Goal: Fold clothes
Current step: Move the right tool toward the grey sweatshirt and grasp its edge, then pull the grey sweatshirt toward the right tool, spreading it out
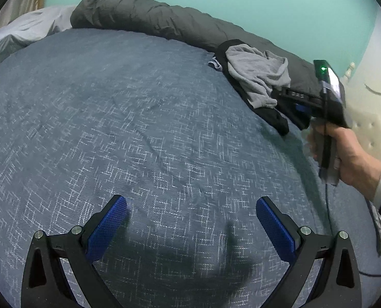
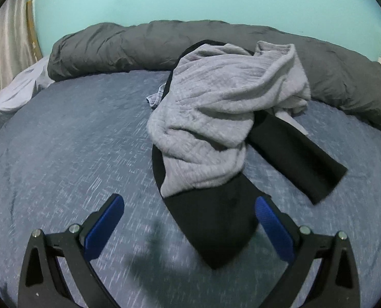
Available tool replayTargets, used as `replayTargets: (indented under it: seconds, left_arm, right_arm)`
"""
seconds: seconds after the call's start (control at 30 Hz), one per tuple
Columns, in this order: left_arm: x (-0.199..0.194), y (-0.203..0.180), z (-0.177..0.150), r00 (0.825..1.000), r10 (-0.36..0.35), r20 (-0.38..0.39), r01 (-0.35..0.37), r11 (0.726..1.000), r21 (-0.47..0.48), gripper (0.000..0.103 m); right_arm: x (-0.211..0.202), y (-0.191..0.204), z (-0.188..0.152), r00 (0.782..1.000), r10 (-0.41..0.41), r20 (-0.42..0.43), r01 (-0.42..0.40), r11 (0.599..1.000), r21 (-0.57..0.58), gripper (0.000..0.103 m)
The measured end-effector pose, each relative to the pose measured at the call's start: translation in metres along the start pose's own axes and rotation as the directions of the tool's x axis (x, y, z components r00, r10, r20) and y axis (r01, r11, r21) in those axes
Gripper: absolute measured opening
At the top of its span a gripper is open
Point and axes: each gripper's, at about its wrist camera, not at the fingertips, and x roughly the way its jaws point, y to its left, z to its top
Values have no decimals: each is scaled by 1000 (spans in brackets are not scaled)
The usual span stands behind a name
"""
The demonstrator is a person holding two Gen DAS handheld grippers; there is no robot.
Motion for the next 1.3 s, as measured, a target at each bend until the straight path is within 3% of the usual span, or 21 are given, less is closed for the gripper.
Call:
replayTargets:
  seconds: [0.27,0.37,0.5,0.57,0.8,1.0,1.17,1.23,1.27,1.3]
  left_arm:
    - [7,3,-4,1000,-3,-12,3,1000,-1,103]
    - [7,4,-4,1000,-1,-11,1,1000,-3,103]
    - [8,6,-4,1000,3,-10,-3,1000,-6,103]
    - [10,7,-4,1000,4,-12,-4,1000,-6,103]
    - [6,6,-3,1000,0,1,0,1000,-4,103]
    - [0,4,-2,999,-40,16,40,999,-8,103]
    - [-8,0,-2,998,-46,30,46,999,7,103]
    - [-10,-2,-1,998,-47,34,47,999,11,103]
    - [-11,-4,-1,998,-49,36,49,999,13,103]
    - [-12,-5,0,998,-53,39,53,998,15,103]
  right_arm:
    - [43,4,13,998,-9,-58,9,1000,-4,78]
    - [55,6,14,998,-20,-56,20,1000,-3,62]
    - [51,6,12,999,-15,-41,14,1000,-14,26]
    - [43,5,11,1000,4,-27,-4,1000,-21,18]
    - [12,2,6,997,68,21,-67,997,-49,15]
    - [-43,8,-12,992,114,45,-107,984,-144,14]
    - [-87,33,-59,975,222,-2,-217,951,-219,13]
    - [-100,45,-87,958,282,-55,-287,930,-229,13]
    - [-105,48,-98,950,303,-74,-312,924,-220,2]
    - [-111,52,-110,941,325,-93,-337,918,-211,0]
